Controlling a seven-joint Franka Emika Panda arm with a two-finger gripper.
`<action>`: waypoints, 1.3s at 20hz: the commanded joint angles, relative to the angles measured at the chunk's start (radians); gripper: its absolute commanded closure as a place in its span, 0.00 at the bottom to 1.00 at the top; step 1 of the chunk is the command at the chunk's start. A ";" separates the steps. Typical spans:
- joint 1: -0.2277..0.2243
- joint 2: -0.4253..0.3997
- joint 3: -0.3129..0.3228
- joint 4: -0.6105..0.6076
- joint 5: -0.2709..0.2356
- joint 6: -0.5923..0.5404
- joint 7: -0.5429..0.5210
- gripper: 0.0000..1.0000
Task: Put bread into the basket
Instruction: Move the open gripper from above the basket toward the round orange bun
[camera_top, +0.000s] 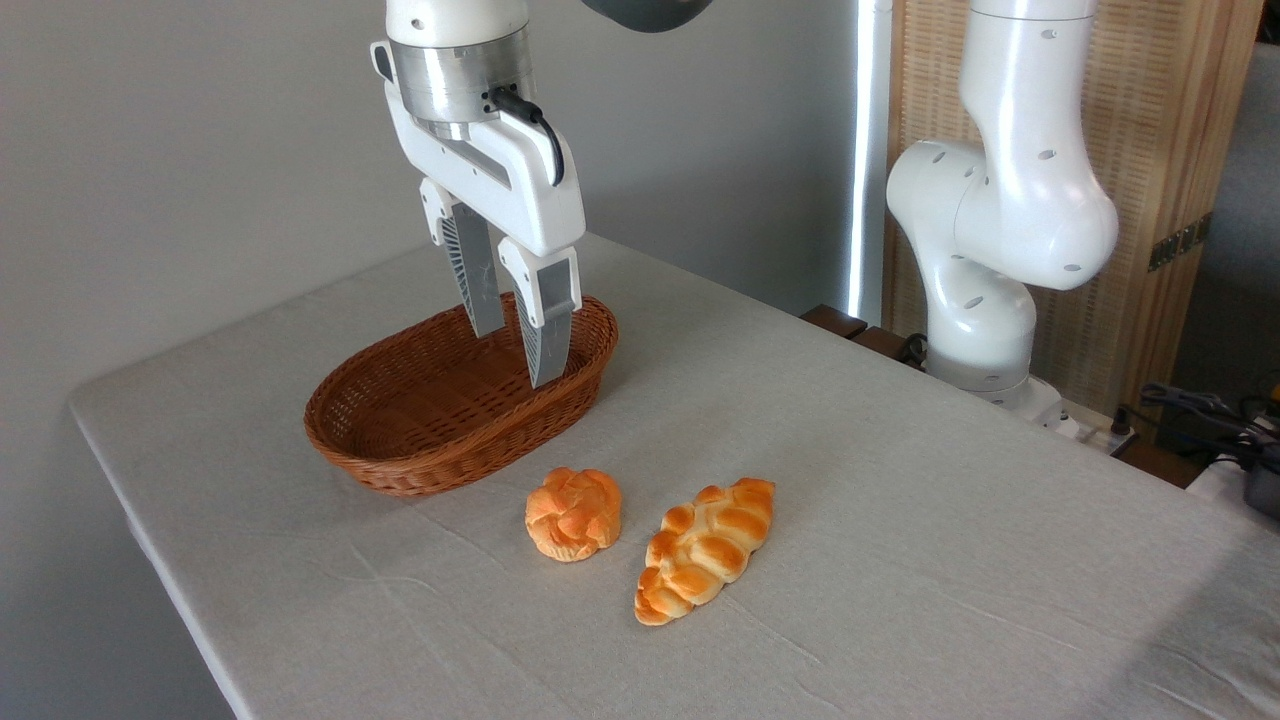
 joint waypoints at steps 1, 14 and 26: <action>-0.004 0.021 0.027 0.015 0.008 -0.003 0.006 0.00; -0.004 0.026 0.027 0.012 0.008 -0.009 0.009 0.00; -0.006 0.059 0.021 0.006 0.038 -0.017 0.007 0.00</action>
